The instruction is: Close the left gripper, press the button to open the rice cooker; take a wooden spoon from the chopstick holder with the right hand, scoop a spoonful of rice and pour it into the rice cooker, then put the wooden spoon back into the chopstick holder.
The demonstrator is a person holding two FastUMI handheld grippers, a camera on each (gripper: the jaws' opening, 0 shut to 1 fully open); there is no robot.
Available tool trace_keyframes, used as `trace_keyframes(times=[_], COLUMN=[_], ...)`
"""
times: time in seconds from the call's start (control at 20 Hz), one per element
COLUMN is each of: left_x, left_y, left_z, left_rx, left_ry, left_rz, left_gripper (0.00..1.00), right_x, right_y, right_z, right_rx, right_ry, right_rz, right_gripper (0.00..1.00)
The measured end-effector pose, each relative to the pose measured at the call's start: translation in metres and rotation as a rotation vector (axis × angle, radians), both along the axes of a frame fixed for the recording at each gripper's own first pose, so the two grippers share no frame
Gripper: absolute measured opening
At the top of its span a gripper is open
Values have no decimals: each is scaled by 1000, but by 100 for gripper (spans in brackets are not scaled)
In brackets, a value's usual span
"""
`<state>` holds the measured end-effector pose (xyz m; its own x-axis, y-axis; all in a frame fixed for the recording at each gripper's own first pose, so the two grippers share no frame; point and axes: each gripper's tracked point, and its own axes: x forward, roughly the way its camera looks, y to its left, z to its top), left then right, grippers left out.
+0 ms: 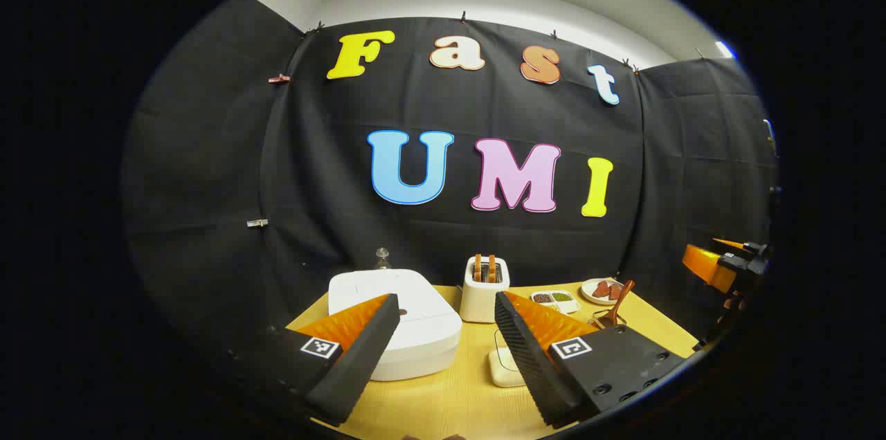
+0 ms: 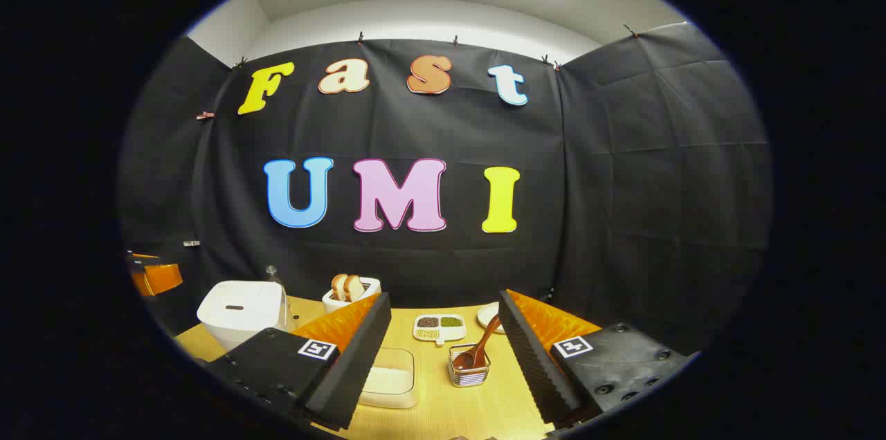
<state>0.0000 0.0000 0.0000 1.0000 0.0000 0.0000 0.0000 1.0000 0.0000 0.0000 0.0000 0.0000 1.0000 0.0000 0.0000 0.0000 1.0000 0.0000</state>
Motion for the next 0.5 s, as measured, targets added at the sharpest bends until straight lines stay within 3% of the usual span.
trace_keyframes(times=[0.5], left_x=[7], left_y=[-3], left_z=[-8], left_rx=[-41], left_ry=[29], left_rz=[42], left_gripper=[96], right_x=[14], right_y=[1], right_z=[-2], right_rx=[-1], right_ry=[3], right_rz=[79], right_gripper=[98])
